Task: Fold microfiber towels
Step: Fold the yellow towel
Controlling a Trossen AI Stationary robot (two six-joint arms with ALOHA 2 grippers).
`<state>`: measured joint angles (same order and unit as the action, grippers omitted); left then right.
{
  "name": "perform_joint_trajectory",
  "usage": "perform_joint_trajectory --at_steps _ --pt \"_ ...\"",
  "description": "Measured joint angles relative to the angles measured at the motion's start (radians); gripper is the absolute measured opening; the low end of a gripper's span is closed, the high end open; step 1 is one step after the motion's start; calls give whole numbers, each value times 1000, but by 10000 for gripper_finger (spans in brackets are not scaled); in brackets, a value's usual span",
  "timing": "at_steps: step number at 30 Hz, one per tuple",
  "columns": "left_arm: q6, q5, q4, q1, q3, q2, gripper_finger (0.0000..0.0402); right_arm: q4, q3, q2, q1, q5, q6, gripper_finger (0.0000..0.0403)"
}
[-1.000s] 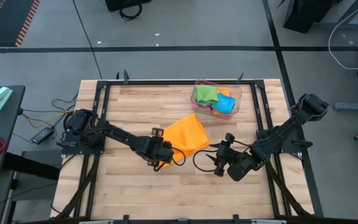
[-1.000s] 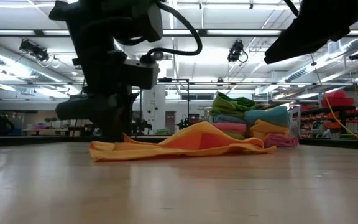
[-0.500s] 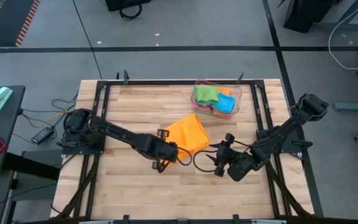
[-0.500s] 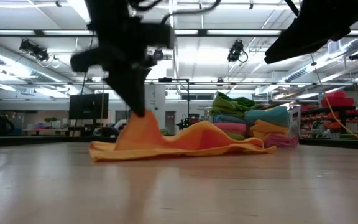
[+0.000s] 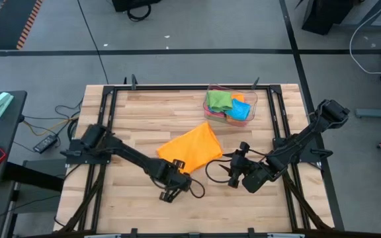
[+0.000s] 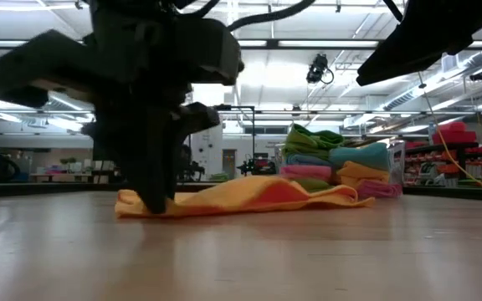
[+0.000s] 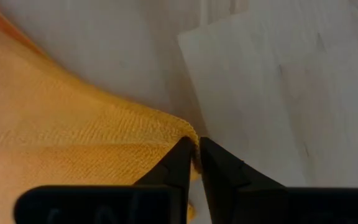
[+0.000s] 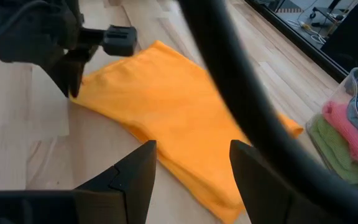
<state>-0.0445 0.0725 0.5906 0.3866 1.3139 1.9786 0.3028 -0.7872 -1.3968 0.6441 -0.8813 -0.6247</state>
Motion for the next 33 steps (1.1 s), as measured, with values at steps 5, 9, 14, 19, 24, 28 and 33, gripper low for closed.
perform_joint_trajectory --at_steps 5,9,14,19,24,28,33 --pt "-28 11 41 10 1 -38 102 1 0 0 0 0 0 213" --pt "-54 77 136 9 2 -85 171 0 0 0 0 0 0 213" --pt "-54 293 347 10 1 -109 219 1 0 0 0 0 1 213" --pt "-51 365 376 -11 -96 -108 217 1 0 0 0 0 1 213" --pt "-50 456 364 -18 -187 -108 192 1 0 0 0 0 3 213" --pt "-17 535 347 -7 -226 -108 174 1 0 0 0 -1 8 213" --pt "15 600 295 -6 -275 -108 160 1 0 0 0 -4 8 213"
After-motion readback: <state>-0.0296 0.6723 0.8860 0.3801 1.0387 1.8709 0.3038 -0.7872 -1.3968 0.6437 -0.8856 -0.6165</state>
